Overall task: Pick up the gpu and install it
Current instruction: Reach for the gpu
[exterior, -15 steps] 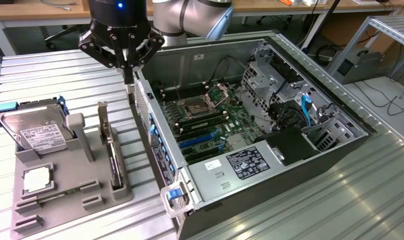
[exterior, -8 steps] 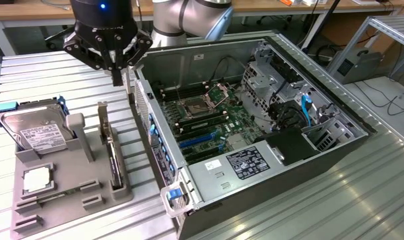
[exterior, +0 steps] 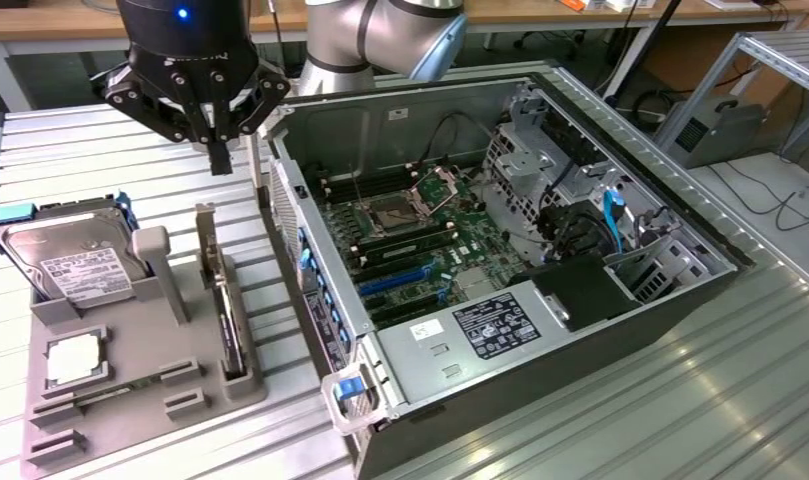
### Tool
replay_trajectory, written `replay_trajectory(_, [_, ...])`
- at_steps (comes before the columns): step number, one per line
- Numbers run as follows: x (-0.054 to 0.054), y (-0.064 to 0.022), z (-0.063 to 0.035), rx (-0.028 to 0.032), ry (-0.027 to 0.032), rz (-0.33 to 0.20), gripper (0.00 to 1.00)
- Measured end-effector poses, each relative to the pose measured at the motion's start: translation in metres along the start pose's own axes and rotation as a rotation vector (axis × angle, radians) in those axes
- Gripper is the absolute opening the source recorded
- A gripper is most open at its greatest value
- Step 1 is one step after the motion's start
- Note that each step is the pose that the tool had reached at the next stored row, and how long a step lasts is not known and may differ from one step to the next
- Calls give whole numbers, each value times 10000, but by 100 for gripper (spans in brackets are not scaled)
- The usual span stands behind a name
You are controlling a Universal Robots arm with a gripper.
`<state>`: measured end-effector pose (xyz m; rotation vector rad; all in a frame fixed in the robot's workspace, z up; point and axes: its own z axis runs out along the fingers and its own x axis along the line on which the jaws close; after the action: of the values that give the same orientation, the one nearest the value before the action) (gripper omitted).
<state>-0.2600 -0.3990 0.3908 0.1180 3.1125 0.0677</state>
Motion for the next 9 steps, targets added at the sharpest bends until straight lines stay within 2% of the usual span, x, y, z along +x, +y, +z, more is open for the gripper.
replay_trajectory(9, [15, -1, -1, 1, 0, 1, 11])
